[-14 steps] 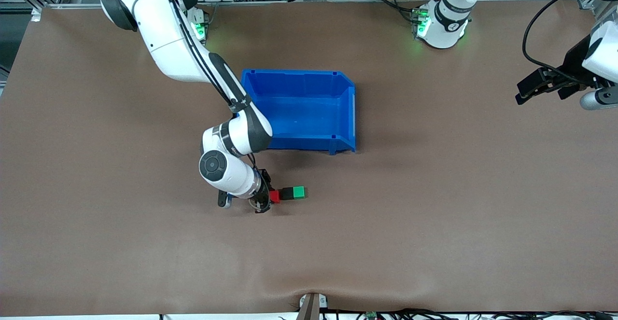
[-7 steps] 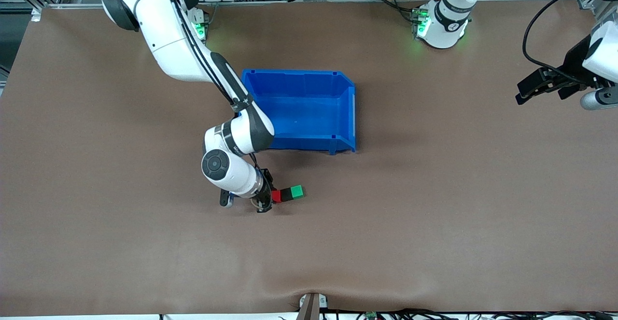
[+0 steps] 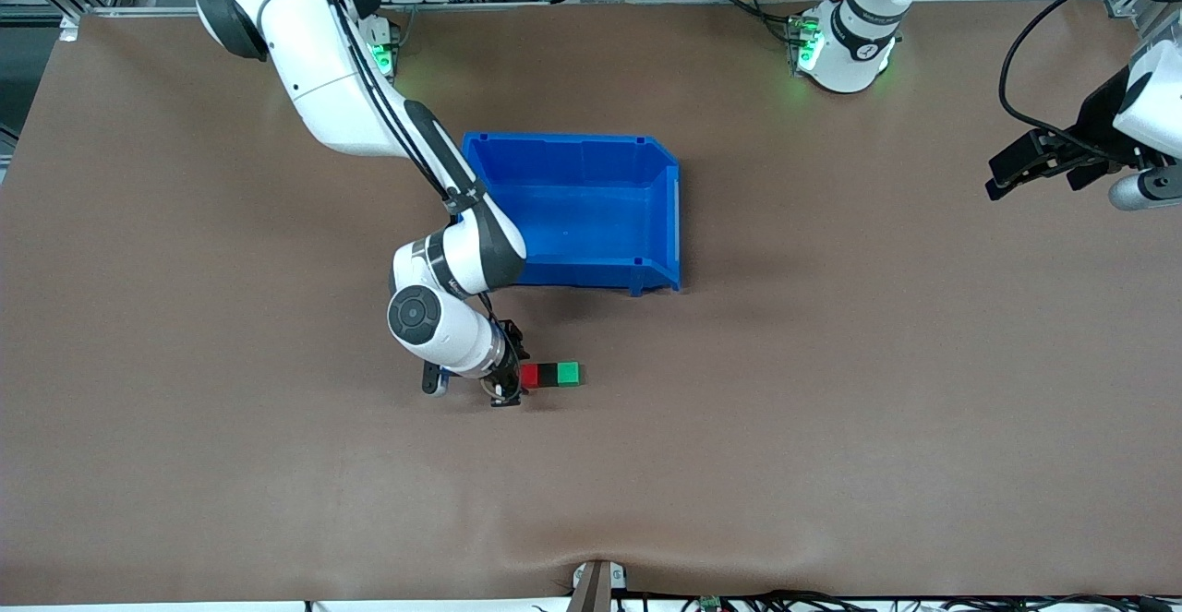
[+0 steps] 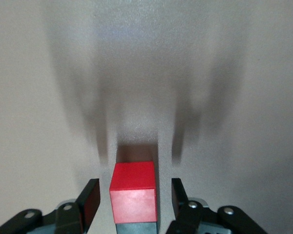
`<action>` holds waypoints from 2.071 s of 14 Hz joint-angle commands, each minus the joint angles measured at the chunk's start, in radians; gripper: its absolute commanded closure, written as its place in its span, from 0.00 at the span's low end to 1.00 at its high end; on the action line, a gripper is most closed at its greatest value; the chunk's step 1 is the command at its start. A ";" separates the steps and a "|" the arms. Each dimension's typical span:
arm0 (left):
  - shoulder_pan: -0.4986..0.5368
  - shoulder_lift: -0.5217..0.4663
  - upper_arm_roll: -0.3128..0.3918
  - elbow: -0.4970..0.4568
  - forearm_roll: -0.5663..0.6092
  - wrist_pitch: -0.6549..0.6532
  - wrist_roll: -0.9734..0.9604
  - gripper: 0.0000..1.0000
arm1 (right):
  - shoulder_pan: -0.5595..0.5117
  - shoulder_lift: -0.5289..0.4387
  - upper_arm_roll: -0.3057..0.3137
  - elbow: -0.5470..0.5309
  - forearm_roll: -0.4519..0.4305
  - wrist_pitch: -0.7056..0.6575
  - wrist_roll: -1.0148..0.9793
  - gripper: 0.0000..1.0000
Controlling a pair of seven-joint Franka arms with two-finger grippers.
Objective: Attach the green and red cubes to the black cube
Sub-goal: 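Lower the red cube against the black cube with the right gripper, then open the right gripper and draw it back from the red cube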
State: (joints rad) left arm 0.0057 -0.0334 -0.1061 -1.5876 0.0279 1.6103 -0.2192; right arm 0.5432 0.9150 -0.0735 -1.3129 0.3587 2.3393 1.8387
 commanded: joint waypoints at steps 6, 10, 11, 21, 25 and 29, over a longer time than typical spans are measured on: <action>0.004 0.010 -0.009 0.024 0.021 -0.015 0.004 0.00 | 0.012 0.010 -0.009 0.029 0.003 -0.012 0.016 0.16; 0.000 0.010 -0.010 0.024 0.021 -0.015 0.004 0.00 | 0.004 -0.002 -0.012 0.029 0.002 -0.024 0.013 0.00; 0.000 0.010 -0.010 0.024 0.021 -0.015 0.004 0.00 | 0.001 -0.004 -0.012 0.029 0.003 -0.040 0.013 0.00; -0.001 0.010 -0.010 0.024 0.021 -0.015 0.004 0.00 | -0.011 -0.042 -0.019 0.030 0.003 -0.094 0.004 0.00; -0.001 0.010 -0.010 0.024 0.021 -0.015 0.004 0.00 | -0.012 -0.048 -0.023 0.032 0.002 -0.173 0.002 0.00; -0.001 0.010 -0.011 0.024 0.021 -0.015 0.004 0.00 | -0.014 -0.053 -0.025 0.047 -0.003 -0.186 0.005 0.00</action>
State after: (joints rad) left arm 0.0038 -0.0334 -0.1101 -1.5875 0.0279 1.6103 -0.2192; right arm 0.5383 0.8814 -0.1018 -1.2667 0.3583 2.1827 1.8384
